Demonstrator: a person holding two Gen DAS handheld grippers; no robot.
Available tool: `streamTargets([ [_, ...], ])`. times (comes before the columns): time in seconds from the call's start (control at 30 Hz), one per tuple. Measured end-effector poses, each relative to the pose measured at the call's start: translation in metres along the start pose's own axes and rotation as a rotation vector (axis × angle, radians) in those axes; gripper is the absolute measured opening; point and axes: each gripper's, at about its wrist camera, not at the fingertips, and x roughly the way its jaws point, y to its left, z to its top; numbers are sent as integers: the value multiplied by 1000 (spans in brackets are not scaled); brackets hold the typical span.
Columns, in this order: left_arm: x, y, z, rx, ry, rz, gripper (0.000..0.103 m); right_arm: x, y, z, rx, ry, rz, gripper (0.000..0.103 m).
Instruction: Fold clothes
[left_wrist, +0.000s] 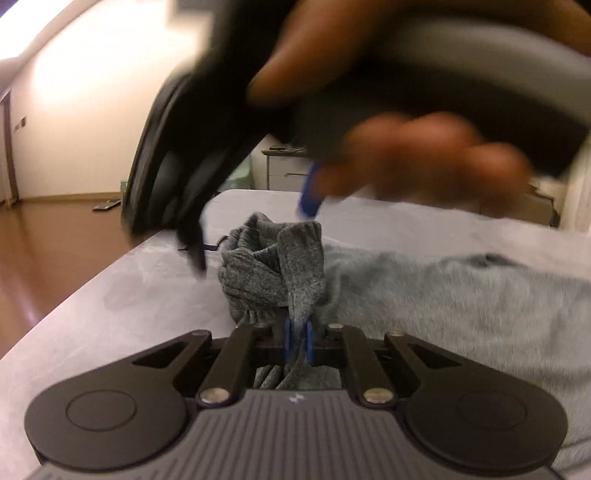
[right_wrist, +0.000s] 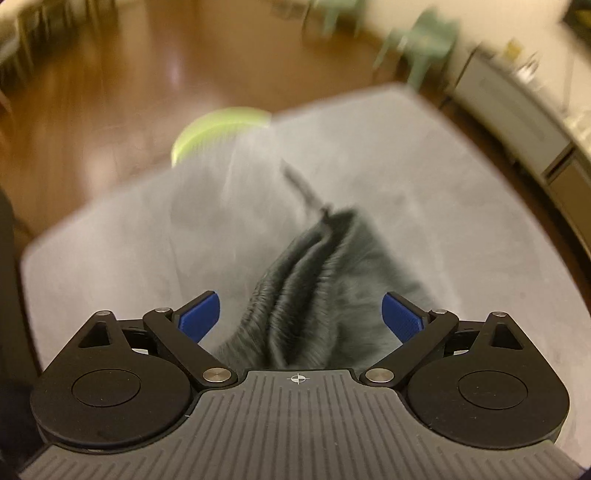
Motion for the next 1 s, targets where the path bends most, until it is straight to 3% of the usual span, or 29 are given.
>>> streamTargets([
  [0.03,0,-2,-1,15,-1,1,8,16,4,5,-15,55,-9,78],
  [0.07,2,-3,-2,25,-2,-2,8,28,4,5,-23,91,-40,52],
  [0.13,1,-3,-2,28,-11,-5,8,31,0,3,-14,89,-40,32],
  [0.17,-2,-2,-1,24,-24,-11,8,26,-3,2,-4,64,-29,29],
  [0.27,-24,-3,4,11,-105,-65,8,-26,-30,-30,116,-101,28,27],
  [0.33,-49,-17,5,52,-175,-140,10,-62,-57,-66,240,-210,80,27],
  [0.43,-70,-48,-3,133,-195,-284,15,-96,-107,-159,497,-349,149,28],
  [0.5,-74,-66,-8,176,-161,-359,16,-87,-134,-224,663,-377,194,29],
  [0.6,-70,-84,-15,231,-101,-421,16,-49,-156,-293,848,-319,201,33],
  [0.67,-69,-86,-14,234,-92,-448,16,-40,-158,-312,880,-323,196,44],
  [0.83,-58,-63,-9,115,-33,-567,23,-47,-151,-330,906,-410,215,45],
  [0.9,-45,-58,-10,79,11,-556,23,-44,-149,-333,872,-374,160,45],
  [1.0,-21,-45,13,33,57,-544,24,-50,-147,-337,814,-351,125,47],
])
